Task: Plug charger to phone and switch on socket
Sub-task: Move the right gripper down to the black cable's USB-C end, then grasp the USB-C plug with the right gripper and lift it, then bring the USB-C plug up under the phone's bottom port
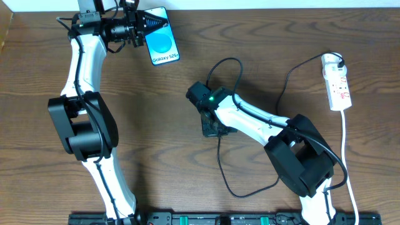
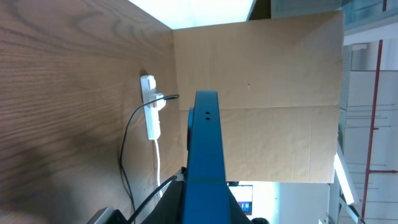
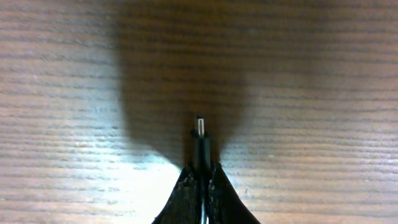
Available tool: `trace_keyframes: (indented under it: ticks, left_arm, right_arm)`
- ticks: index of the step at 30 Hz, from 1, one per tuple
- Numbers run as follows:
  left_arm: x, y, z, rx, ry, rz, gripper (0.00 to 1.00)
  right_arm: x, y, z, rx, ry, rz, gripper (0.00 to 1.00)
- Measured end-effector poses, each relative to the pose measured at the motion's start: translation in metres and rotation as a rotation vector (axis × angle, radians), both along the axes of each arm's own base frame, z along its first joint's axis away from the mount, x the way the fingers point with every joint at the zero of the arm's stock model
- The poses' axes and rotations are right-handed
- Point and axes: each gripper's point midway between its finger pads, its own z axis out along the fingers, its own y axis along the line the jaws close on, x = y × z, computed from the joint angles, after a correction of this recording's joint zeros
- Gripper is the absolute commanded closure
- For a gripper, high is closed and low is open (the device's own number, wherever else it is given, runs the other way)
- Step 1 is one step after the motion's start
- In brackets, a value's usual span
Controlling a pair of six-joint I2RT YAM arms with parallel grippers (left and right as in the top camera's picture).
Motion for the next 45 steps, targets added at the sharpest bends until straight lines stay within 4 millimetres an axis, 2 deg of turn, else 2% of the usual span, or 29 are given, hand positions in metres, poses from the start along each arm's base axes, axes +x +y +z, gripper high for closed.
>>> trace_keyframes:
  ticks: [3, 7, 12, 15, 19, 22, 27, 30, 34, 36, 45]
  left_arm:
    - [0.000, 0.000, 0.000, 0.000, 0.000, 0.000, 0.92]
    - [0.000, 0.000, 0.000, 0.000, -0.001, 0.000, 0.93]
    - [0.000, 0.000, 0.000, 0.000, 0.000, 0.000, 0.93]
    - [0.000, 0.000, 0.000, 0.000, 0.000, 0.000, 0.93]
    - [0.002, 0.000, 0.002, 0.001, -0.018, 0.001, 0.93]
    - [0.010, 0.001, 0.011, 0.005, -0.081, 0.007, 0.93]
    - [0.025, 0.004, 0.032, 0.002, -0.151, 0.029, 0.93]
    - [0.032, 0.003, 0.048, -0.005, -0.202, 0.046, 0.93]
    - [0.038, -0.001, 0.071, -0.024, -0.252, 0.073, 0.93]
    - [0.039, -0.006, 0.076, -0.037, -0.235, 0.080, 0.92]
    - [0.044, -0.038, 0.079, -0.075, -0.134, 0.100, 0.92]
  right_arm:
    - [-0.001, -0.002, 0.001, -0.006, 0.008, 0.006, 0.99]
    - [0.007, 0.006, 0.008, 0.047, 0.014, 0.047, 0.99]
    - [0.030, 0.020, 0.029, 0.205, 0.031, 0.096, 0.99]
    - [0.046, 0.032, 0.044, 0.362, 0.043, 0.120, 0.99]
    - [0.065, 0.049, 0.070, 0.632, 0.056, 0.164, 0.99]
    - [0.079, 0.054, 0.095, 0.840, 0.054, 0.201, 0.99]
    - [0.098, 0.057, 0.148, 1.176, 0.004, 0.310, 0.99]
    - [0.102, 0.056, 0.179, 1.336, -0.033, 0.408, 0.99]
    - [0.101, 0.055, 0.204, 1.454, -0.076, 0.522, 0.99]
    - [0.100, 0.056, 0.214, 1.493, -0.107, 0.584, 0.99]
    - [0.104, 0.060, 0.246, 1.565, -0.246, 0.778, 0.99]
